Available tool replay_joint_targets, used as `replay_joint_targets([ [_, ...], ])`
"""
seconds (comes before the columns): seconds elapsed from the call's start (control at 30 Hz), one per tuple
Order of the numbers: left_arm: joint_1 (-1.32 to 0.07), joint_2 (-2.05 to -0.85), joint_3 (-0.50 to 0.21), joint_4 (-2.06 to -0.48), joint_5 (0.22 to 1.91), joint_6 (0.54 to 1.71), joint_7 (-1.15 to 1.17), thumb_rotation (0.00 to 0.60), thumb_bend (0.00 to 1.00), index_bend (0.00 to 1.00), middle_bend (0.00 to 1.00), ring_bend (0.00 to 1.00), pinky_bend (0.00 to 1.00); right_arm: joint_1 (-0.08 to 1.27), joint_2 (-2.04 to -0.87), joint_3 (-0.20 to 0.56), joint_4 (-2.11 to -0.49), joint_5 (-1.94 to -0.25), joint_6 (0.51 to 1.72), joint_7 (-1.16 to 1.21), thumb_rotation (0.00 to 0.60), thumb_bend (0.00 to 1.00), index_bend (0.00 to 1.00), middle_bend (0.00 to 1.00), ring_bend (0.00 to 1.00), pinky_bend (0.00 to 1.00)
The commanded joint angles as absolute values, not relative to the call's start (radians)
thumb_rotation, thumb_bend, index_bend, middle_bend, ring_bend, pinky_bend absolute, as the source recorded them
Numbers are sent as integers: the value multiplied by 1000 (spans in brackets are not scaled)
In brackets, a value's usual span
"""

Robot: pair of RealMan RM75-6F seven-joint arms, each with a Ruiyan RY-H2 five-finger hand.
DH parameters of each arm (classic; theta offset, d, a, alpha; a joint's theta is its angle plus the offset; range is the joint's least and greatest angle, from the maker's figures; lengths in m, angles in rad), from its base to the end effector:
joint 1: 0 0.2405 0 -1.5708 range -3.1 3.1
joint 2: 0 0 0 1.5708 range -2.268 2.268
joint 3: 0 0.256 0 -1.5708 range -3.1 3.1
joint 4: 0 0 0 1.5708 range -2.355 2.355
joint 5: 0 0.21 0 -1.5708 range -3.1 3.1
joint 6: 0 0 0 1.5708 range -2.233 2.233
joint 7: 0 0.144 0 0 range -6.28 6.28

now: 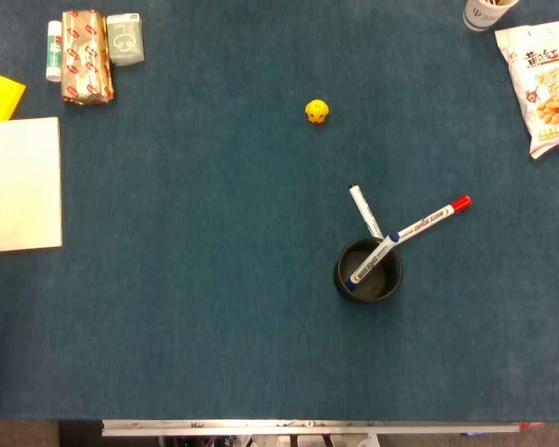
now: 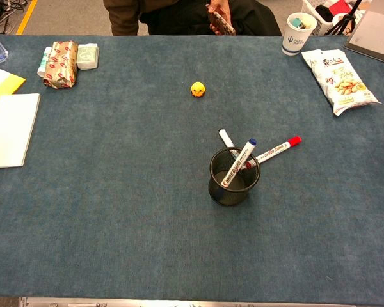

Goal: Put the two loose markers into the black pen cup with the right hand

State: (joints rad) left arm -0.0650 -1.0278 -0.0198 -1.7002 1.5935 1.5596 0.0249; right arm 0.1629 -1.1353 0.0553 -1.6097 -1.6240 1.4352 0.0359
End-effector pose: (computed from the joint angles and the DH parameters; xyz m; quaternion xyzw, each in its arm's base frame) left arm -0.2895 0.1672 0.1802 -0.6143 -0.3519 -0.4056 0.5782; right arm -0.2810 -0.2032 0.1414 0.6453 -0.3623 0.4303 0.5169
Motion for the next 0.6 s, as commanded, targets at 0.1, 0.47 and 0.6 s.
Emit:
replay_joint_targets([
  [0.1,-60,-1027,-16,-1694,1597,1565,16,600,195,106,166,193,240,227,-1175,41,-1622,-1658,1345,-26,600,232,494,340,127,32],
  [0.47,-47,-1031,-8,-1664,1586,1566,-16,600,195,106,166,193,240,328,-1335,43,-1552,-1617,1179,-197,600,233,534,340,127,32],
  [0.6,-41,-1031,-8,-1652,1578,1569,-28,600,195,106,166,193,240,356,-1403,41,-1491,-1624,1158,-249,600,233,535,340,127,32],
])
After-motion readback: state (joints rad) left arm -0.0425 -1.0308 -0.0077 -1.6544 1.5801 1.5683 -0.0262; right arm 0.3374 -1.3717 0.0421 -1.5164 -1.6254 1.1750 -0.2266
